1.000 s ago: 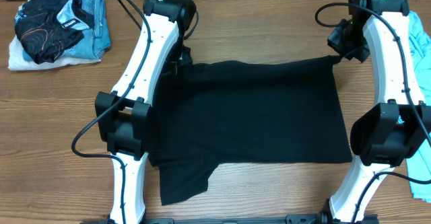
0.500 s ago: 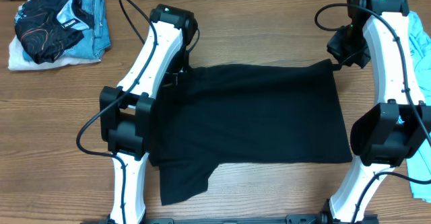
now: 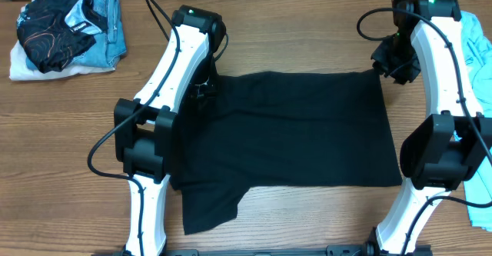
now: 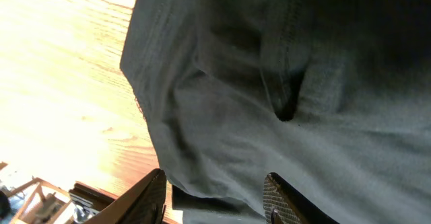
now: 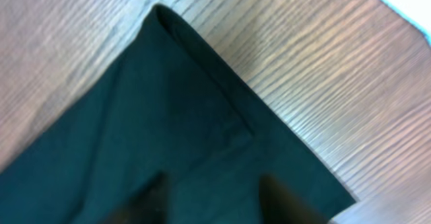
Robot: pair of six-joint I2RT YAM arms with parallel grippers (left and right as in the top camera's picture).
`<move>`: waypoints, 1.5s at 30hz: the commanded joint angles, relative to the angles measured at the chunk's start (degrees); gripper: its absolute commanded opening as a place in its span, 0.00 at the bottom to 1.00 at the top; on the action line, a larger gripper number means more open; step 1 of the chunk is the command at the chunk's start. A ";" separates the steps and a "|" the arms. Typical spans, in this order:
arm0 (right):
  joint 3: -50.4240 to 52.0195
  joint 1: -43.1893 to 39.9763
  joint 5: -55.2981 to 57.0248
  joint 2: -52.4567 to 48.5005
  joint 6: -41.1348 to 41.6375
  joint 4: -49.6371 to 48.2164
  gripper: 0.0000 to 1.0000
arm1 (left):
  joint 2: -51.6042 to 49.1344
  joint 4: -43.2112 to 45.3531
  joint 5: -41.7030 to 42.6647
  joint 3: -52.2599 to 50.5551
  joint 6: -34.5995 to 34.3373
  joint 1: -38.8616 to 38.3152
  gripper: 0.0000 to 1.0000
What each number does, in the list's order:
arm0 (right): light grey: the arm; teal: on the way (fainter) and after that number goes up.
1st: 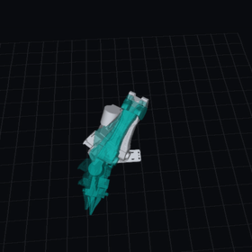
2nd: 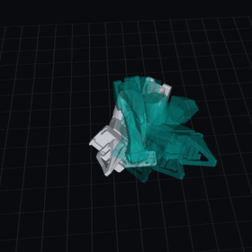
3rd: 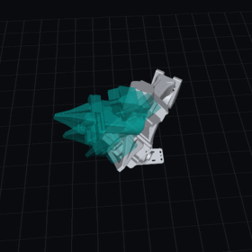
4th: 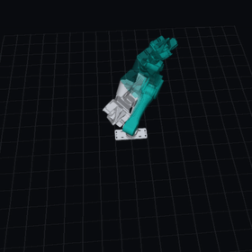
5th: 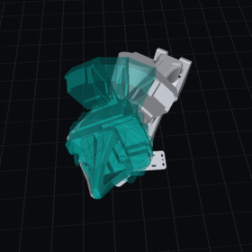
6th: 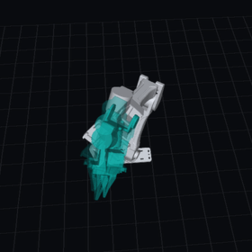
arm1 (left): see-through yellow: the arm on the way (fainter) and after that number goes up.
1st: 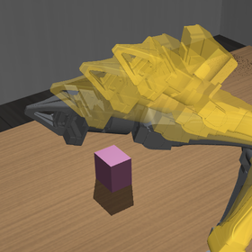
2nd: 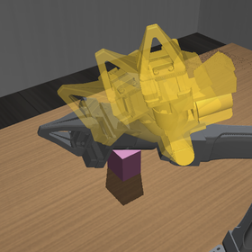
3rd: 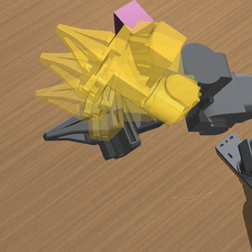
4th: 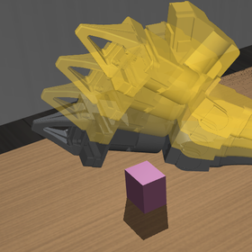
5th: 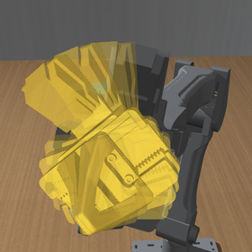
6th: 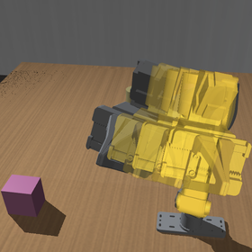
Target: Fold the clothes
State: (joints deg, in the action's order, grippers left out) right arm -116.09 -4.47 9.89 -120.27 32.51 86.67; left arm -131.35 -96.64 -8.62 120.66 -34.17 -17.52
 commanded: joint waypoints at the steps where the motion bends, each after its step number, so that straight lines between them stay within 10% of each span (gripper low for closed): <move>1: 0.33 -0.11 0.37 0.98 0.11 0.07 0.71 | 1.36 -0.13 0.98 -0.20 4.15 -0.02 0.55; 4: 0.33 -0.11 0.35 0.98 0.11 -0.31 0.88 | 1.36 1.49 0.94 -0.17 4.20 0.00 1.00; 28: 0.33 -0.11 0.31 0.98 -2.10 -0.90 0.92 | 1.33 21.31 4.46 -0.20 15.34 5.51 0.93; 45: 0.33 -0.11 -2.69 0.98 -2.51 -1.09 0.92 | 1.33 30.62 22.23 -4.96 31.39 8.22 0.80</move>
State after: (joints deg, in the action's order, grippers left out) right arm -115.81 -4.47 7.64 -120.27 30.17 85.69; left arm -131.35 -67.05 8.99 118.45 -6.35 -9.04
